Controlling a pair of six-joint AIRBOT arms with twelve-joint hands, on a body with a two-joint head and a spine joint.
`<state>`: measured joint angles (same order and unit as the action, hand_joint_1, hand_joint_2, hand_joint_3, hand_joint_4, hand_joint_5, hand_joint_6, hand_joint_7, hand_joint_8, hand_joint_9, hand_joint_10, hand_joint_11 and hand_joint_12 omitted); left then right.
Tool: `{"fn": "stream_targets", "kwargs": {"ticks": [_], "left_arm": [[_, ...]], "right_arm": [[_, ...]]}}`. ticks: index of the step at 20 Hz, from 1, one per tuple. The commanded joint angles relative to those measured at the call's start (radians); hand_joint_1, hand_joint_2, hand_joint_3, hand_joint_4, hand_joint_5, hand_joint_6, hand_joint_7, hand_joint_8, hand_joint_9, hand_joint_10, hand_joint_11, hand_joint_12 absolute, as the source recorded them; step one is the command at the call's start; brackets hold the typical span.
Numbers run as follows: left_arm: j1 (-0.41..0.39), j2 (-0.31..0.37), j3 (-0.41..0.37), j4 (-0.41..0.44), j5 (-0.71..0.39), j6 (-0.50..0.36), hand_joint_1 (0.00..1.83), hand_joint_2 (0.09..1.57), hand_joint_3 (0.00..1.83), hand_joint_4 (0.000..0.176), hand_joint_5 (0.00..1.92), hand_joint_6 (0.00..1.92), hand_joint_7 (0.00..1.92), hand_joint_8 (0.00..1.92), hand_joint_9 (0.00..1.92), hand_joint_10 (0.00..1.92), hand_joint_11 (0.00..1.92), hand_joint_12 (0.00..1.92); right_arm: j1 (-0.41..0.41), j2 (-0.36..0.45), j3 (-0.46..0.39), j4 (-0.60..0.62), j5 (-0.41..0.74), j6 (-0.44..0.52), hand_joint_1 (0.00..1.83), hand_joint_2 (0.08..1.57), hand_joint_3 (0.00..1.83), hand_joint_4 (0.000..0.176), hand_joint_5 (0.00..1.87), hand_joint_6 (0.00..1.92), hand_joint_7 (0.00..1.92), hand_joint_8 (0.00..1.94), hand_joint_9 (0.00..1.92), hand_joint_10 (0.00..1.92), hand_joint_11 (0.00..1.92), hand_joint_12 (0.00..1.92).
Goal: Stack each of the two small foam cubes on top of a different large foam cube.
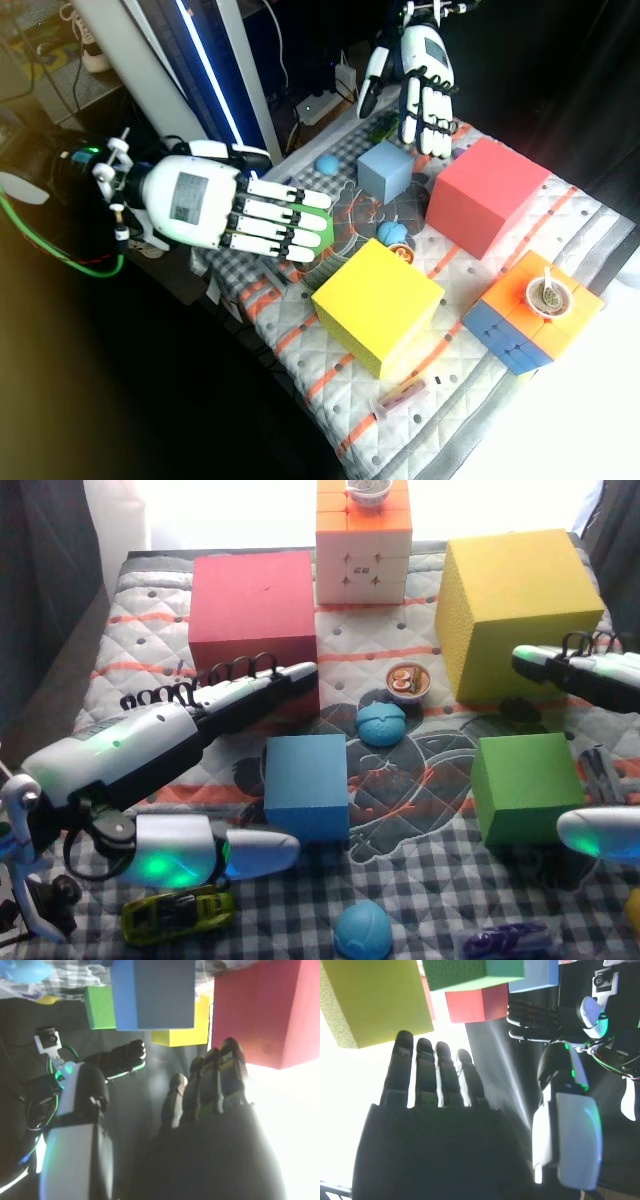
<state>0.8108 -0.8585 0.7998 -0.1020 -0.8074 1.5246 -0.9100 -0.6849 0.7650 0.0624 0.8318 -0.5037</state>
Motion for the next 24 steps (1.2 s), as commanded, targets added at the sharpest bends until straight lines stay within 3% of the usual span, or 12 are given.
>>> {"fn": "stream_targets", "kwargs": {"ticks": [1,3,8,10,12,14,17,18,19,21,22,24], "left_arm": [[-0.012,-0.003,0.0,0.012,-0.107,-0.002,0.57,1.12,0.02,0.065,0.0,0.0,0.0,0.0,0.0,0.0,0.0,0.23],[-0.013,-0.007,0.002,0.011,-0.104,-0.001,0.57,1.13,0.0,0.079,0.0,0.0,0.0,0.0,0.0,0.0,0.0,0.08],[-0.021,-0.032,0.021,-0.009,-0.068,0.006,0.63,1.12,0.0,0.079,0.0,0.0,0.0,0.0,0.0,0.0,0.0,0.07],[-0.034,-0.058,0.042,-0.023,-0.038,0.006,0.62,1.11,0.0,0.08,0.0,0.0,0.0,0.0,0.0,0.0,0.0,0.31],[-0.059,-0.09,0.068,-0.024,0.012,0.006,0.7,1.08,0.0,0.083,0.0,0.0,0.0,0.0,0.0,0.0,0.0,0.63],[-0.084,-0.121,0.094,-0.027,0.065,0.018,0.78,1.06,0.0,0.085,0.0,0.0,0.0,0.0,0.0,0.0,0.0,0.81],[-0.125,-0.157,0.107,-0.027,0.155,0.098,0.88,1.03,0.0,0.064,0.07,0.02,0.07,0.02,0.07,0.04,0.0,1.34],[-0.135,-0.165,0.106,-0.025,0.174,0.123,0.96,1.02,0.0,0.002,0.2,0.01,0.2,0.09,0.01,0.63,0.0,1.66],[-0.144,-0.175,0.106,-0.025,0.186,0.152,1.0,1.03,0.0,0.0,0.25,0.02,0.25,0.15,0.0,0.96,0.0,1.81],[-0.15,-0.183,0.108,-0.025,0.193,0.174,1.05,1.1,0.0,0.0,0.3,0.1,0.03,0.89,0.0,1.36,0.0,1.91],[-0.152,-0.187,0.11,-0.025,0.195,0.177,1.1,1.13,0.0,0.0,0.23,0.47,0.0,1.13,0.0,1.59,0.08,1.92],[-0.156,-0.195,0.117,-0.031,0.198,0.182,1.15,1.16,0.0,0.0,0.13,0.96,0.01,1.45,0.04,1.85,0.19,1.92]], "right_arm": [[0.003,-0.001,0.004,0.01,0.103,0.002,0.48,1.01,0.07,0.0,0.0,0.0,0.01,0.05,0.0,0.47,0.0,1.59],[0.003,-0.007,0.007,0.011,0.097,0.002,0.48,1.02,0.04,0.0,0.0,0.0,0.02,0.03,0.0,0.47,0.0,1.5],[0.011,-0.032,0.028,0.02,0.059,0.002,0.55,1.03,0.01,0.0,0.0,0.0,0.04,0.02,0.0,0.47,0.0,1.42],[0.023,-0.057,0.048,0.022,0.023,0.002,0.57,1.04,0.01,0.0,0.0,0.0,0.05,0.01,0.0,0.44,0.0,1.36],[0.037,-0.082,0.069,0.022,-0.013,0.002,0.57,1.03,0.0,0.0,0.0,0.0,0.07,0.01,0.0,0.53,0.0,1.49],[0.051,-0.098,0.083,0.022,-0.044,0.002,0.57,1.04,0.0,0.0,0.0,0.0,0.04,0.0,0.0,0.43,0.0,1.37],[0.074,-0.114,0.098,0.012,-0.085,0.002,0.61,1.05,0.0,0.0,0.0,0.0,0.08,0.02,0.0,0.49,0.0,1.32],[0.078,-0.117,0.1,0.009,-0.093,0.002,0.72,1.06,0.01,0.0,0.08,0.04,0.19,0.06,0.03,0.58,0.0,1.45],[0.082,-0.121,0.103,0.006,-0.102,0.002,0.77,1.07,0.0,0.0,0.13,0.1,0.25,0.08,0.03,0.72,0.0,1.54],[0.086,-0.133,0.109,0.002,-0.112,0.002,0.97,1.06,0.0,0.0,0.18,0.62,0.41,0.36,0.16,1.05,0.0,1.79],[0.091,-0.14,0.112,-0.001,-0.119,0.002,1.08,1.06,0.0,0.0,0.26,0.81,0.43,0.77,0.29,1.23,0.1,1.81],[0.103,-0.155,0.121,-0.01,-0.138,0.002,1.23,1.03,0.0,0.0,0.4,1.04,0.56,1.11,0.51,1.29,0.3,1.74]]}}
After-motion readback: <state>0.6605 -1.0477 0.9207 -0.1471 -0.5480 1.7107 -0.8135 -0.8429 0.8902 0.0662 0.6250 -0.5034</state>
